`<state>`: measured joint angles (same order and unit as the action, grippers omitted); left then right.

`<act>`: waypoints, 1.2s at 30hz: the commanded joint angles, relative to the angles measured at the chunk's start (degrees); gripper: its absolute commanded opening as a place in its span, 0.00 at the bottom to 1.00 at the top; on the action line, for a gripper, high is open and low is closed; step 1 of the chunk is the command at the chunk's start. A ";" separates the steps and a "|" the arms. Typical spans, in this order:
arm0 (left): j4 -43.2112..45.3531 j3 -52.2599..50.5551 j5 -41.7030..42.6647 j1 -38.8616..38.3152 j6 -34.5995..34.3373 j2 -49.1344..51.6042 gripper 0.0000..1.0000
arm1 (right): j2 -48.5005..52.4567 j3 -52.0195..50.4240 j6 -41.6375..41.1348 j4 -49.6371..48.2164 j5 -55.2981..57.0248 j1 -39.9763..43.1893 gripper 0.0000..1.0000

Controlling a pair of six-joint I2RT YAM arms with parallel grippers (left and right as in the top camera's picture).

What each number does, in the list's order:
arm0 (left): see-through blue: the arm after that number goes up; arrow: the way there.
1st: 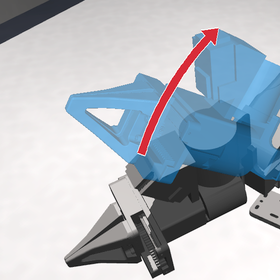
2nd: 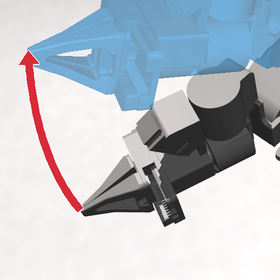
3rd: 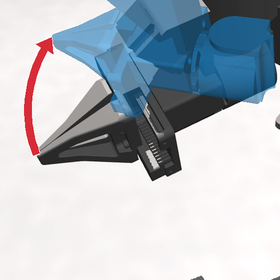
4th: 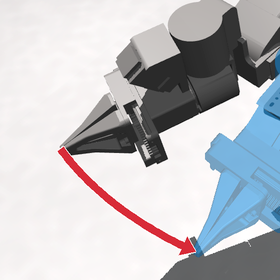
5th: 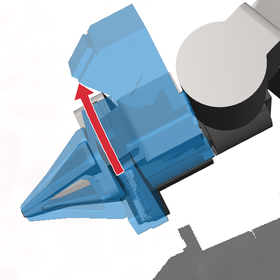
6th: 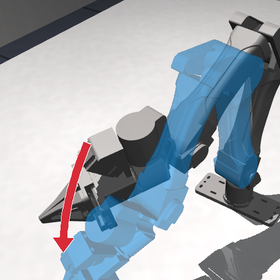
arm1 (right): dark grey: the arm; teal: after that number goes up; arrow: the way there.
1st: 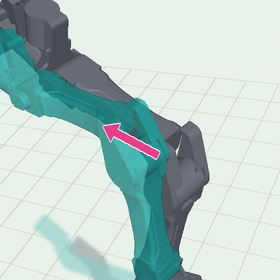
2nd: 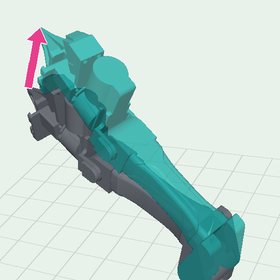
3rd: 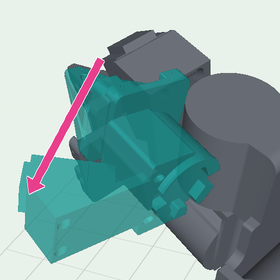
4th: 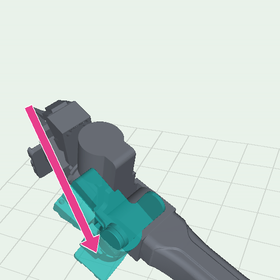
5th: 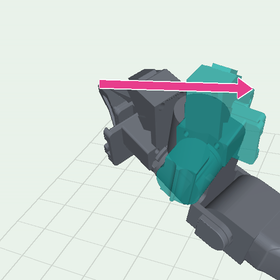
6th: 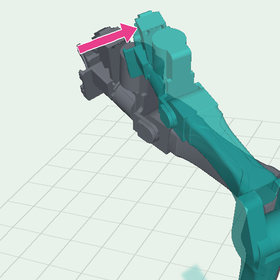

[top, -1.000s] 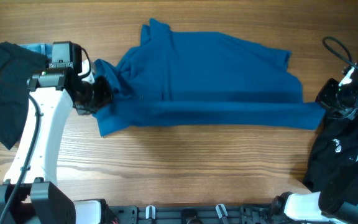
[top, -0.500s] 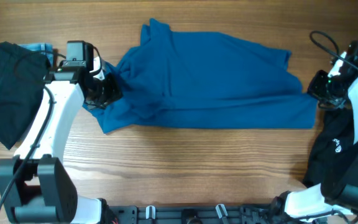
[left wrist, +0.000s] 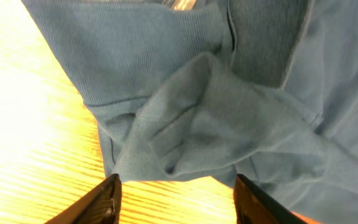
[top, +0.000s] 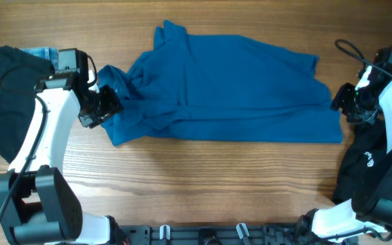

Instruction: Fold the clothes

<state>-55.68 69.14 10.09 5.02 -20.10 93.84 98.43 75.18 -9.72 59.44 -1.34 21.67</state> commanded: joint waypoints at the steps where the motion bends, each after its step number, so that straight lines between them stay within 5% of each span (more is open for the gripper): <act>1: -0.37 -0.66 -0.52 -0.59 0.13 -1.16 0.68 | 0.74 0.04 -4.02 1.51 5.68 -0.07 0.58; 9: 0.15 -0.70 0.22 -1.16 0.11 -0.02 0.71 | 0.74 -4.85 -3.98 -1.99 3.78 -0.09 0.28; 27: 6.91 -0.70 5.88 -9.07 0.11 11.28 0.72 | 0.74 -22.27 -3.87 -21.49 -3.87 -0.09 0.33; 28: 7.61 -0.70 5.14 -9.38 0.11 11.67 0.69 | 0.74 -22.27 -3.82 -21.49 -3.87 -0.09 0.33; 30: 8.44 -0.70 4.22 -9.75 0.11 12.04 0.48 | 0.74 -22.27 -3.82 -21.44 -3.87 -0.09 0.33; 32: 9.29 -0.68 4.00 -9.73 0.13 12.02 0.07 | 0.74 -22.27 -3.82 -21.46 -3.87 -0.07 0.33; 36: 9.62 1.49 4.00 -9.38 0.35 11.69 0.04 | 0.74 -22.27 -3.82 -21.49 -3.87 -0.09 0.33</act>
<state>-46.09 68.95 14.85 -4.60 -20.16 105.32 98.45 53.45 -13.19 38.20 -4.27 21.67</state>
